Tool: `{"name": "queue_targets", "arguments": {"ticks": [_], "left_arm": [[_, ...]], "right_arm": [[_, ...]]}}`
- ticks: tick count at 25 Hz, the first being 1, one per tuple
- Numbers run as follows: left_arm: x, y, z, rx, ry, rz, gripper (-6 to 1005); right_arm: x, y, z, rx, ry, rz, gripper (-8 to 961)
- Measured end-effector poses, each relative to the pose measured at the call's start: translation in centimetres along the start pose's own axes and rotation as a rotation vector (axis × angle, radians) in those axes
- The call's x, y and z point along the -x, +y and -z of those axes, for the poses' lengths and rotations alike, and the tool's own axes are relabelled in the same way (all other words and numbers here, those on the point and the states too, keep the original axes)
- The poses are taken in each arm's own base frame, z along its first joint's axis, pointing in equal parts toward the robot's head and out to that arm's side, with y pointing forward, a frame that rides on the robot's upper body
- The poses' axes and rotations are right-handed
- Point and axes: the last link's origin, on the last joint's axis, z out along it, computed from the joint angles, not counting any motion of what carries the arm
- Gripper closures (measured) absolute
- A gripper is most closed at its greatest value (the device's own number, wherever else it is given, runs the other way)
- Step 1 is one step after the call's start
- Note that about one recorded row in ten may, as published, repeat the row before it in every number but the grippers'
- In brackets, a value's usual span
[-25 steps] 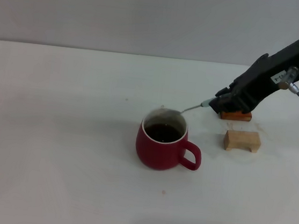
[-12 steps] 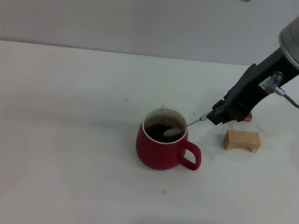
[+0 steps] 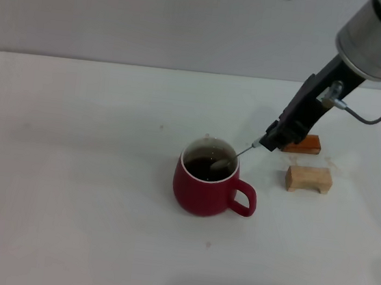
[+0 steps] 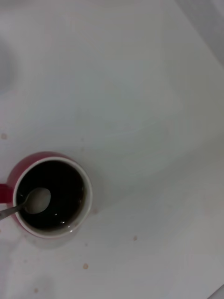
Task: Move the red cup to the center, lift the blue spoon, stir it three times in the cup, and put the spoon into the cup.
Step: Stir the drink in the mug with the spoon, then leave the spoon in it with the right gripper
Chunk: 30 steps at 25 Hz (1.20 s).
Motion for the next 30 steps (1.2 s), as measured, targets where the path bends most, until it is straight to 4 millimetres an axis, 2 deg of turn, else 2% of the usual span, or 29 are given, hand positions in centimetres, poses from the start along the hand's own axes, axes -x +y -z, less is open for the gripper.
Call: {"name": "queue_targets", "arguments": {"ticks": [7,13,21,30], "left_arm": [[0.0,-0.1,0.1,-0.001,0.001,0.002,140],[-0.1,-0.1,0.1,0.000,0.006,0.005,140],[-0.1,0.0,0.0,0.005,0.008,0.005,140],[-0.1,-0.1,0.1,0.001,0.009,0.005,140]], "right_arm": [[0.9,-0.4,-1.0,-0.022,0.032,0.019,797],[2.2,0.1,-2.5,-0.025,0.062,0.051,797],[2.6,0.7,-4.3,-0.017,0.091,0.078,798],[3.3,1.5,-4.9,-0.002,0.092,0.112,798]]}}
